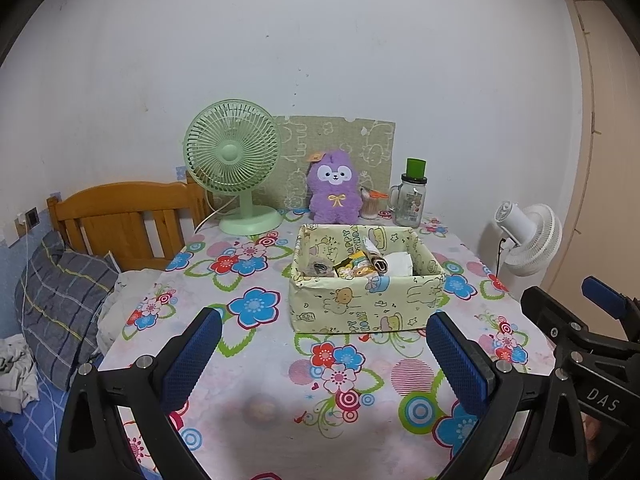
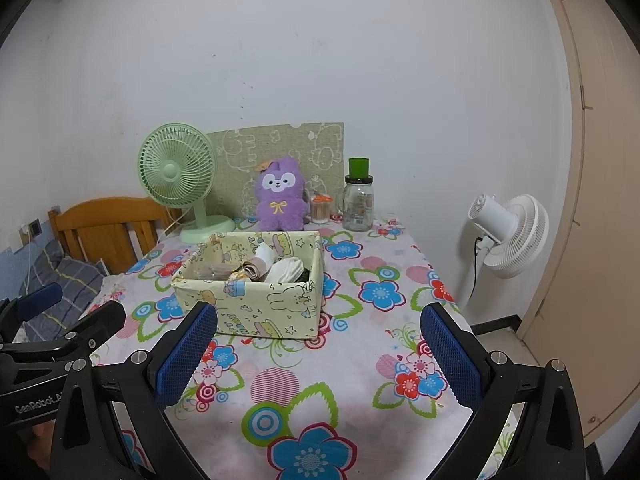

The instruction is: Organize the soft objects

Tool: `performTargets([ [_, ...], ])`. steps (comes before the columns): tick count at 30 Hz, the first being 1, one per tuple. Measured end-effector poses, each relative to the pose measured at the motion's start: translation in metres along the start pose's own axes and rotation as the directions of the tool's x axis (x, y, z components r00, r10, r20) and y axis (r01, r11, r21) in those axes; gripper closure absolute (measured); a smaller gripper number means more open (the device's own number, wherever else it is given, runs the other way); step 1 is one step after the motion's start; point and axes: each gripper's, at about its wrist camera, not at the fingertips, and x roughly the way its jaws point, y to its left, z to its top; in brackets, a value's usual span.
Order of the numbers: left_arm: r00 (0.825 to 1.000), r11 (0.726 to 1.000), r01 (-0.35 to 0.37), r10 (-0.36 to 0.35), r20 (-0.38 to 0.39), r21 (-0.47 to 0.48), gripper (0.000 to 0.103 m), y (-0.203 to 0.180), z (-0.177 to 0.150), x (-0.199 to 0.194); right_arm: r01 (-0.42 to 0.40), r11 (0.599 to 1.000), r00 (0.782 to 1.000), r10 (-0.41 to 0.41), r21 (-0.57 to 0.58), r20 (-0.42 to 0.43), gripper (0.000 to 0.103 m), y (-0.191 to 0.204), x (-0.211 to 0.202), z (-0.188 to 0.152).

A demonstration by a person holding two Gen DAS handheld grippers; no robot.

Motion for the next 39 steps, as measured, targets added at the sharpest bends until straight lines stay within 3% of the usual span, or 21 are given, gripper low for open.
performTargets([
  [39,1.000,1.000,-0.003,0.003,-0.011,0.000,0.000,-0.0006,-0.0002,0.0039,0.002,1.000,1.000,-0.002,0.013,-0.001,0.000,-0.0025,-0.0004,-0.0006],
])
